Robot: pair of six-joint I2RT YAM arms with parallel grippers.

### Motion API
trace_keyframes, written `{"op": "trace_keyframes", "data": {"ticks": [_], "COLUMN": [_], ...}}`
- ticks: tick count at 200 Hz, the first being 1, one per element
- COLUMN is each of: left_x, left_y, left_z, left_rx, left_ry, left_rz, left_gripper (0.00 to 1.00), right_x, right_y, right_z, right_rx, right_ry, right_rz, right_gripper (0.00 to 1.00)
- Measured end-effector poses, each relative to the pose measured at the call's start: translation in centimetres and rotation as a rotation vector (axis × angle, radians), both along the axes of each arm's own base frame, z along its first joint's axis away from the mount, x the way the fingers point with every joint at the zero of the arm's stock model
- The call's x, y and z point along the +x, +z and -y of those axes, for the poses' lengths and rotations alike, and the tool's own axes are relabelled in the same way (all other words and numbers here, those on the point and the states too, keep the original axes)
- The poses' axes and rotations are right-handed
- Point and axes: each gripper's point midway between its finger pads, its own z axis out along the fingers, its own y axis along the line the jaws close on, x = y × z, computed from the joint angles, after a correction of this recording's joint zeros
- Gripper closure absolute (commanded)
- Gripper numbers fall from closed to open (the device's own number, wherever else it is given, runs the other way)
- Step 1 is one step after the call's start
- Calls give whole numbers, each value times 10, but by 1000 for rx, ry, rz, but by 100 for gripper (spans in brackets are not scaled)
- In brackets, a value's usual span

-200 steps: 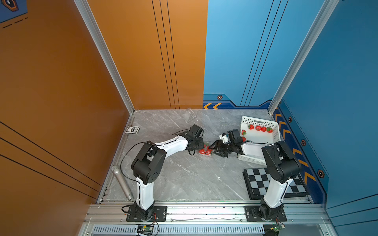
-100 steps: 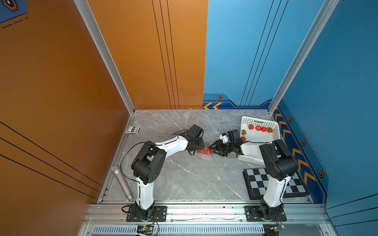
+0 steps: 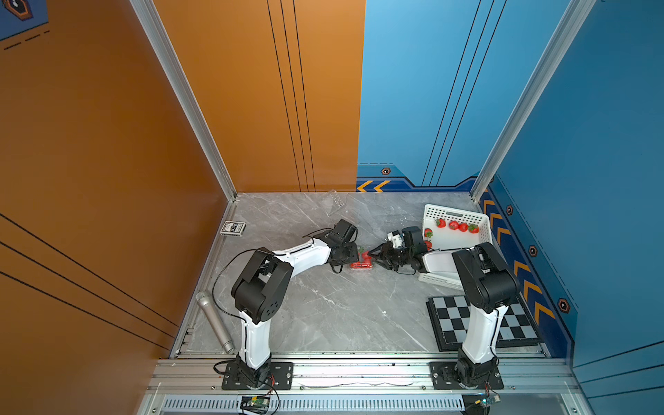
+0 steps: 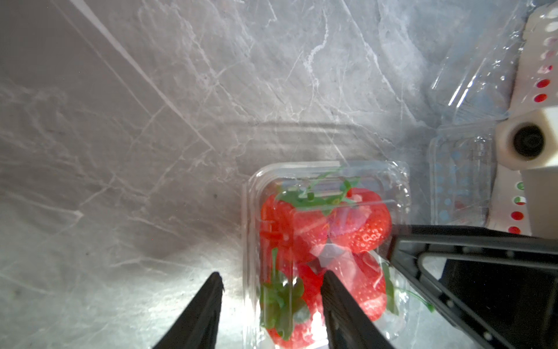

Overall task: Pack strawberries into containers
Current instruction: Close the packing box at the center of the board.

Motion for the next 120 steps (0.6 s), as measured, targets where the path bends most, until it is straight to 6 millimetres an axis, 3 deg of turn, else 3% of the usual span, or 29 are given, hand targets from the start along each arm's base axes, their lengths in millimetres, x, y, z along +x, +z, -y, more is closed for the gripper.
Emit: {"op": "trace_keyframes", "data": {"ticks": [42, 75, 120], "left_x": [1, 1, 1], "left_y": [1, 1, 1], "left_z": [1, 1, 1], "left_rx": [-3, -3, -3], "left_ry": [-1, -1, -1], "left_rz": [1, 2, 2], "left_gripper": [45, 45, 47], "right_x": [5, 6, 8], "right_y": [5, 5, 4], "right_z": [-2, -2, -4], "right_rx": [18, 26, 43], "right_ry": [-9, -11, -12], "right_rz": [18, 20, 15], "right_gripper": [71, 57, 61]}}
